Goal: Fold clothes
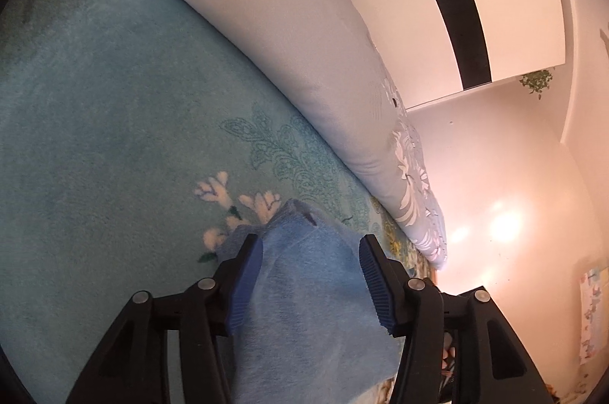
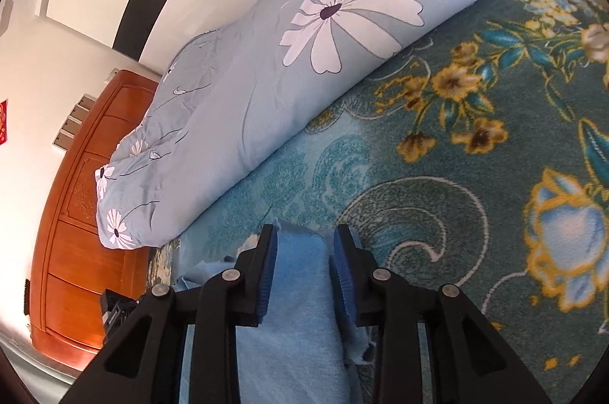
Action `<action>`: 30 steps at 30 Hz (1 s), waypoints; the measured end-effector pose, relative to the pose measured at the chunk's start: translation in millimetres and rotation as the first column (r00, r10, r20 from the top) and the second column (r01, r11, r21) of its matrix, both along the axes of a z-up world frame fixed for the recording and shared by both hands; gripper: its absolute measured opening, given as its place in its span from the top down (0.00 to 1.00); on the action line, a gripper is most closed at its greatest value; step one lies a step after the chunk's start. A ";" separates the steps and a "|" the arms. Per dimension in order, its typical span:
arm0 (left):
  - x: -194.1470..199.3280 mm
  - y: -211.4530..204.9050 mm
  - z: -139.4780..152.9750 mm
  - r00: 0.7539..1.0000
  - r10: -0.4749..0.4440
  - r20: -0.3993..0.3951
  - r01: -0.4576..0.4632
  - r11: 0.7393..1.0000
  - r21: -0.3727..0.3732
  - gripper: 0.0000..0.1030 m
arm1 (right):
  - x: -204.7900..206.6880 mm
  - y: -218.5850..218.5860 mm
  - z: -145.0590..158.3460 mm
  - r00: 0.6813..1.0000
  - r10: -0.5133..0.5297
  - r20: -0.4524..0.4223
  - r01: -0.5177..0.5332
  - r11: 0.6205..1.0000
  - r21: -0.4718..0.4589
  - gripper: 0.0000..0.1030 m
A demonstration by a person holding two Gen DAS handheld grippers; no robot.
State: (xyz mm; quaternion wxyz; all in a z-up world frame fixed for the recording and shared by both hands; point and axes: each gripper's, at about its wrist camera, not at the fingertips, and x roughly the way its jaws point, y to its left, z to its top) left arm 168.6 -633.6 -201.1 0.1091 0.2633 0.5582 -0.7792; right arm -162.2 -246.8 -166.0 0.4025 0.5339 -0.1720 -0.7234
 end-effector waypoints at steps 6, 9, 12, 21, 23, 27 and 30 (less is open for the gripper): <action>20.5 27.0 -14.8 0.986 -0.126 0.111 0.130 0.991 -0.029 0.41 | 37.0 23.6 -27.9 0.988 0.147 0.036 -0.148 0.988 0.040 0.61; 21.0 43.5 -21.8 0.977 -0.174 0.127 0.179 0.983 -0.034 0.41 | 49.7 26.0 -40.9 0.980 0.188 0.057 -0.191 0.981 0.046 0.55; 13.1 58.5 -28.2 0.962 -0.223 0.159 0.232 0.972 -0.037 0.40 | 55.1 20.2 -50.6 0.980 0.192 0.060 -0.196 0.979 0.063 0.51; 19.9 75.1 -28.6 0.970 -0.222 0.104 0.226 0.974 -0.028 0.41 | 73.0 12.2 -57.7 0.976 0.212 0.056 -0.211 0.977 -0.021 0.51; 21.9 77.4 -28.0 0.972 -0.216 0.096 0.220 0.975 -0.035 0.43 | 73.9 15.6 -59.0 0.977 0.201 0.070 -0.198 0.979 -0.045 0.51; 22.5 74.8 -31.4 0.977 -0.186 0.107 0.189 0.982 -0.017 0.62 | 72.7 18.1 -57.7 0.981 0.175 0.085 -0.171 0.984 -0.055 0.70; 27.6 74.2 -32.1 0.982 -0.160 0.102 0.161 0.987 -0.004 0.75 | 73.0 16.4 -55.9 0.983 0.155 0.103 -0.149 0.987 -0.059 0.82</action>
